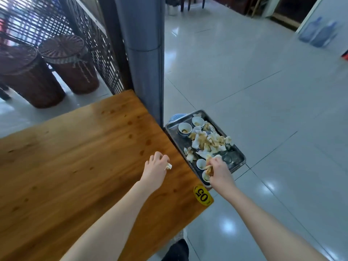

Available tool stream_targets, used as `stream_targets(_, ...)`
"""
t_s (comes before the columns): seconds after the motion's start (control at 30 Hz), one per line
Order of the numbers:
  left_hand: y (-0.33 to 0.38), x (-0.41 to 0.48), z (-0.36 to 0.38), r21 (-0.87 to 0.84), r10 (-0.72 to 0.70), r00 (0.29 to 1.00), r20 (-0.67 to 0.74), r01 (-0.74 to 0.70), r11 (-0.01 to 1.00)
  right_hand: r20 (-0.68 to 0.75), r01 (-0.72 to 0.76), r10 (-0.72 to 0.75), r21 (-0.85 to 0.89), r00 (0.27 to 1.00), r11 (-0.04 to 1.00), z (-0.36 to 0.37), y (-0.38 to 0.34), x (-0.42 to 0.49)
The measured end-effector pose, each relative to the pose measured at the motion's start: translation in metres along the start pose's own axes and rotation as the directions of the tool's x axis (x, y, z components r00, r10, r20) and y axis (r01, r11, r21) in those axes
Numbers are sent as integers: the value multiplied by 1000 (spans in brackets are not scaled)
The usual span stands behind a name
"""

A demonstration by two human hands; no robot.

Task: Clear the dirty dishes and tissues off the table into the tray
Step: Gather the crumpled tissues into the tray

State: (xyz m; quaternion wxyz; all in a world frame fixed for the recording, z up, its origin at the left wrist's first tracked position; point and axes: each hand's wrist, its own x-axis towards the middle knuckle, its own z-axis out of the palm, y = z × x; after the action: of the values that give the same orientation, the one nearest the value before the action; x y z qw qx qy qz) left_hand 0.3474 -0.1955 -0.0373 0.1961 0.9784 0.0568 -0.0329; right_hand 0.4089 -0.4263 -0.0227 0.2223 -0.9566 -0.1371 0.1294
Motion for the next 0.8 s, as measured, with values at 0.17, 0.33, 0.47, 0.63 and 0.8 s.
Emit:
stream_targets(0.17,19,56,1,11,-8,1000,-3,8,1000,53,-9,11,-36,999,999,-26,18,57)
stream_targets(0.33,37,102,3,15,-27,1000,3,27,1000,44,8,-7,-27,999,1000,-45,42,106)
stream_targets(0.47,43,126,8,36,-70,997,20,69,997,80,9,-5,-43,997,999,-50,58,138)
stream_targets(0.63,55,151,17,42,-124,991,44,122,992,114,52,-48,-29,992,998,-52,81,175)
stream_targets(0.8,75,185,30,17,-242,970,1,242,970,220,108,-100,-26,970,994,-51,109,217)
